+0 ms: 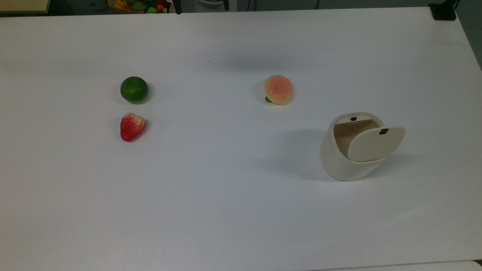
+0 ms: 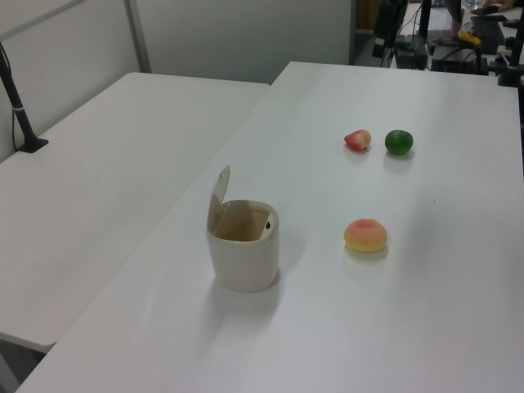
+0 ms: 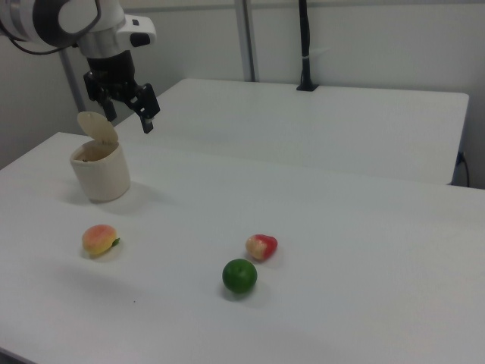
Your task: Close garbage bin
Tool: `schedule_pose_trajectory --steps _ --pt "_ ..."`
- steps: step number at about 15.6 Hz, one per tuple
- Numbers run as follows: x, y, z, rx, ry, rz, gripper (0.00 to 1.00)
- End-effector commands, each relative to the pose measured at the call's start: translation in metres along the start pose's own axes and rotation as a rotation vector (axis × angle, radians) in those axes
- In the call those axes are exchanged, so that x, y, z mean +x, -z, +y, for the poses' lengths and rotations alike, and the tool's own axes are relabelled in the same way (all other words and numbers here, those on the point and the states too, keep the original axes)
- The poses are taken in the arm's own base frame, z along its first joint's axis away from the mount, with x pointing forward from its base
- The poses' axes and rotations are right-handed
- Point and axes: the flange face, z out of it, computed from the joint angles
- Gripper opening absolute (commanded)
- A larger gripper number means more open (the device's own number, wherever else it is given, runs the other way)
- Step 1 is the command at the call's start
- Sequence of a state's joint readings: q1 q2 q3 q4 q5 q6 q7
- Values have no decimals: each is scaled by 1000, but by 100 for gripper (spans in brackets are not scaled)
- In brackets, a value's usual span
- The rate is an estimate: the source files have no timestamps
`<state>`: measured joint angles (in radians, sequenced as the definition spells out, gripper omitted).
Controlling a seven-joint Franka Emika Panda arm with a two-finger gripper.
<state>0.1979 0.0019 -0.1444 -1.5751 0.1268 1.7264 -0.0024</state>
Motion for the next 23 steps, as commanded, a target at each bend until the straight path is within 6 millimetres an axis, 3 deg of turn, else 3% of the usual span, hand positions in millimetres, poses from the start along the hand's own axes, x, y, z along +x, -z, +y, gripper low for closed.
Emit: schedule_pose_trajectory --steps 1,10,11,17,19,20,23 --pt "-3 -3 -2 -14 17 6 100" --pt "-2 -5 -4 -14 21 4 98" --pt "-1 -8 -4 -14 23 -2 91" --pt "0 -8 -6 -17 32 4 23" --pt "0 -8 -6 -13 28 4 7" --pt "1 -8 -6 -13 28 5 0" --pt "2 -11 -10 -4 29 2 0"
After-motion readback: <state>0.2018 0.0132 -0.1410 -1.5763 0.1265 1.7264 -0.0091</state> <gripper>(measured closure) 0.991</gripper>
